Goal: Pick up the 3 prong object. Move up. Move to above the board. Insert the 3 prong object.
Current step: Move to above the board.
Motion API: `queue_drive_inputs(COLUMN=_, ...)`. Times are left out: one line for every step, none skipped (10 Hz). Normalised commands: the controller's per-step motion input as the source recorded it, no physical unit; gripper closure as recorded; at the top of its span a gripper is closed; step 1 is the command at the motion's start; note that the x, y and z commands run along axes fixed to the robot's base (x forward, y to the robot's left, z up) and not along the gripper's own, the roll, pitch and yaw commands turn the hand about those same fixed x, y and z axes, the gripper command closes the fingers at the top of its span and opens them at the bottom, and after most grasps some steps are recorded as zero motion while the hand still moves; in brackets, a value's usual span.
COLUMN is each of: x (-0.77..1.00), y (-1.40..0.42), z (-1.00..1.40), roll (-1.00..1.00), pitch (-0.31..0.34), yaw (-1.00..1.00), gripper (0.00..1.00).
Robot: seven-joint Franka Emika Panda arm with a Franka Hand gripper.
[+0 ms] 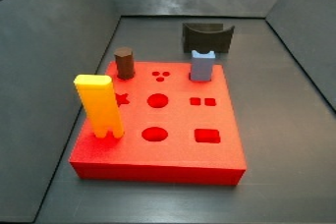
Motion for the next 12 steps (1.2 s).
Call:
queue_drive_inputs(x=0.04, y=-1.00, z=0.03, roll=-0.01, pitch=0.021, yaw=0.00, gripper=1.00)
queue_drive_inputs(x=0.04, y=-1.00, z=0.04, roll=-0.01, pitch=0.022, yaw=0.00, gripper=1.00)
queue_drive_inputs(x=0.04, y=-1.00, z=0.04, roll=-0.01, pitch=0.033, yaw=0.00, gripper=1.00)
queue_drive_inputs(x=0.05, y=-1.00, z=0.04, roll=-0.01, pitch=0.039, yaw=0.01, gripper=1.00)
queue_drive_inputs(x=0.06, y=-1.00, z=0.04, roll=0.00, pitch=0.053, yaw=0.01, gripper=1.00)
queue_drive_inputs(x=0.07, y=-1.00, z=0.04, roll=-0.01, pitch=0.061, yaw=0.00, gripper=1.00)
queue_drive_inputs(x=0.09, y=-1.00, z=0.04, roll=0.01, pitch=0.075, yaw=0.01, gripper=1.00)
queue_drive_inputs(x=0.11, y=-1.00, z=0.05, roll=0.00, pitch=0.084, yaw=0.01, gripper=1.00)
queue_drive_inputs(x=0.13, y=-0.87, z=0.05, roll=0.01, pitch=0.101, yaw=0.00, gripper=1.00)
queue_drive_inputs(x=0.12, y=-0.71, z=0.05, roll=0.01, pitch=0.106, yaw=0.01, gripper=1.00)
queue_drive_inputs(x=0.09, y=-0.38, z=0.04, roll=0.02, pitch=0.119, yaw=0.01, gripper=1.00)
queue_drive_inputs(x=0.07, y=-0.19, z=0.03, roll=0.03, pitch=0.112, yaw=0.01, gripper=1.00)
